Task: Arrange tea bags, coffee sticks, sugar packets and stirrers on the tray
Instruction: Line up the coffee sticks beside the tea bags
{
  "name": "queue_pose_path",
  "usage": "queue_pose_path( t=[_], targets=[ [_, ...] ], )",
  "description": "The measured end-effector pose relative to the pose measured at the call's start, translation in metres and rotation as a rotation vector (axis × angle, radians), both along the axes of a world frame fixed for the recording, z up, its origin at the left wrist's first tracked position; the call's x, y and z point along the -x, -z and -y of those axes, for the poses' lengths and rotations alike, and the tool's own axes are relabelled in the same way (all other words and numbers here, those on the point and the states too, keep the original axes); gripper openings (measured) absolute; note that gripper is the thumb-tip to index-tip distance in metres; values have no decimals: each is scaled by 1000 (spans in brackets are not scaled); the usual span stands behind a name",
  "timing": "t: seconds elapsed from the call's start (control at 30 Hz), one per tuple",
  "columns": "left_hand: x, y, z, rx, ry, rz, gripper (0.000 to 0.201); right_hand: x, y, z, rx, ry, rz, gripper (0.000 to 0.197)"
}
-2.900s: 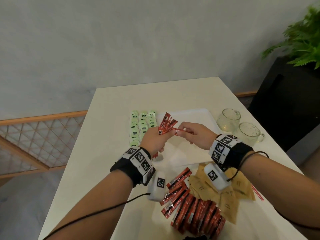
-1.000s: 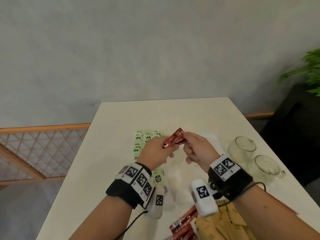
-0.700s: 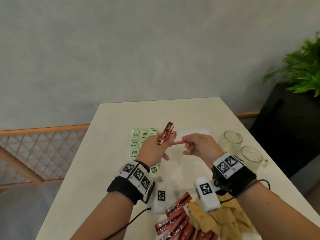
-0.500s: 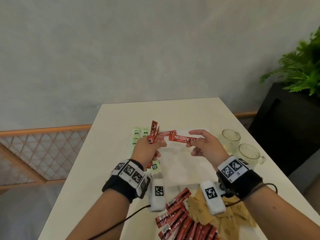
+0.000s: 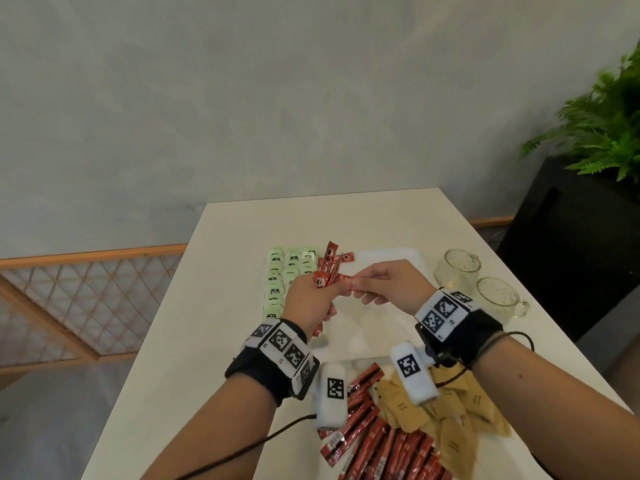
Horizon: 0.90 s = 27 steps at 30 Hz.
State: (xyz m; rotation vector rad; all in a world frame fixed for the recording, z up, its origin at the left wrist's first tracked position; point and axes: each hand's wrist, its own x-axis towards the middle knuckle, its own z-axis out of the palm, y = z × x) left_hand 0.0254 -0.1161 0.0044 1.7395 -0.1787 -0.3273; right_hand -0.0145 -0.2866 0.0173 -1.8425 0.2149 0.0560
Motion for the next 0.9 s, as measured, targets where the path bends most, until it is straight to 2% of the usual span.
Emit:
queue_pose_path(
  t=[0.17,0.3,0.4,0.5,0.67,0.9],
  targets=[
    [-13,12,2,-66,-129,-3,21,-14,12,8,-2,97,-23,21],
    [-32,9,-1,-41,-121,-28,17,-35,22,12,-174,166,-32,13],
    [-54,2,-11,-71,-114,4,12,-58,29,15,-210,228,-86,12],
    [-76,1,-21,-77,-144,-1,14,-81,41,25,-121,277,-186,7],
    [-97,9,-31,-69,-164,-18,15,-116,78,46,140,304,-328,11],
    [-114,18,-34,-54,-161,-87,14,-155,97,44,199,278,-388,16]
  ],
)
